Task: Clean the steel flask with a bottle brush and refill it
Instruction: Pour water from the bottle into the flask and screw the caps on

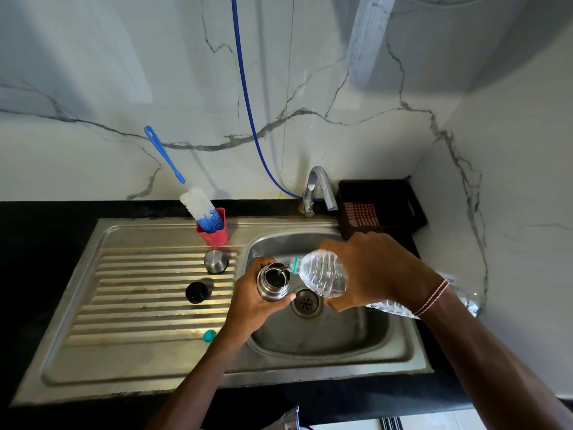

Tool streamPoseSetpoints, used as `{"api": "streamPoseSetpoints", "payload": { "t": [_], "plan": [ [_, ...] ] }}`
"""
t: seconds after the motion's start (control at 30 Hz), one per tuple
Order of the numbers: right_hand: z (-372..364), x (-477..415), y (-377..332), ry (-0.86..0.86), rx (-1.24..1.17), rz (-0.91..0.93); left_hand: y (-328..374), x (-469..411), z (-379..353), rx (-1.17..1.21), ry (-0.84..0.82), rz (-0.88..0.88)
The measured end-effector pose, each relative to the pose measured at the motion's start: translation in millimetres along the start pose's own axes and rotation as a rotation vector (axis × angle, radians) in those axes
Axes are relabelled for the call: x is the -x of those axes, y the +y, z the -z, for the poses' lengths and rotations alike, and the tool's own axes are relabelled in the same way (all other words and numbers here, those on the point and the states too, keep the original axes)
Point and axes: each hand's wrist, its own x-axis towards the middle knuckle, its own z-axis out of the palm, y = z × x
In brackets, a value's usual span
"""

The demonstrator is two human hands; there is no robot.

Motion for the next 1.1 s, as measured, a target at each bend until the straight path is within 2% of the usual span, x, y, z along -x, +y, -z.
{"api": "streamPoseSetpoints", "payload": {
  "t": [1.1],
  "plan": [
    [-3.5,2.1,-1.1,0.004,-0.006,0.001,-1.5,0.4,-3.5,0.021,-0.015,-0.002]
  ]
}}
